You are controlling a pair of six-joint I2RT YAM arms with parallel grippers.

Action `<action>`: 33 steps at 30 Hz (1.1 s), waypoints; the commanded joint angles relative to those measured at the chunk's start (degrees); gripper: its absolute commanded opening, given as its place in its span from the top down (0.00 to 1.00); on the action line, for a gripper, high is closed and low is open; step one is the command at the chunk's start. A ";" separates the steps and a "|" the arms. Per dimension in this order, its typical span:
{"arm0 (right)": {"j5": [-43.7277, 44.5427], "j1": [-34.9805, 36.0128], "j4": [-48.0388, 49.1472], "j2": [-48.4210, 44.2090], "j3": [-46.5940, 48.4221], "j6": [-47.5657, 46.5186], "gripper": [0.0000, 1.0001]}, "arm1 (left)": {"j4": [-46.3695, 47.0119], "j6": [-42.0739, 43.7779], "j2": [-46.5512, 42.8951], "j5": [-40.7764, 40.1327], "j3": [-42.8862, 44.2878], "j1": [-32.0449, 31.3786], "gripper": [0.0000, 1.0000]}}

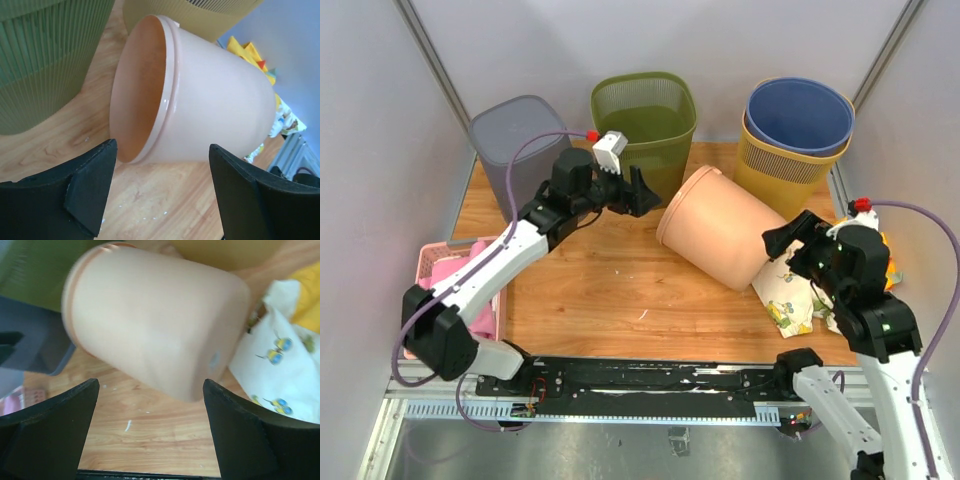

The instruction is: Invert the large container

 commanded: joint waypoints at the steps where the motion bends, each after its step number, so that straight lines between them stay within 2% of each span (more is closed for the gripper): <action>1: -1.37 -7.82 -7.48 3.40 -2.06 0.68 0.12 | 0.54 3.98 7.44 1.35 3.77 -0.95 0.20; 6: -10.50 -15.17 -6.06 7.38 -2.68 0.05 0.12 | 2.85 5.66 13.66 3.42 7.48 -2.10 0.19; 13: -21.10 -18.34 2.06 10.21 -7.91 -0.13 0.13 | 8.23 4.80 19.86 9.63 10.43 -2.53 0.20; 18: -29.79 -19.30 9.39 12.14 -10.42 0.27 0.15 | 8.31 4.13 22.91 14.62 12.62 -3.78 0.31; 23: -33.86 -19.38 11.78 12.27 -11.44 -0.25 0.16 | 8.48 3.16 21.42 15.24 10.41 -6.48 0.46; 27: -35.73 -19.33 11.49 11.59 -11.78 -1.24 0.16 | 10.37 -0.26 17.36 15.55 5.32 -7.39 0.59; 33: -37.57 -19.33 8.49 10.15 -12.26 -2.25 0.17 | 12.88 -5.65 7.84 14.26 -4.86 -8.29 0.64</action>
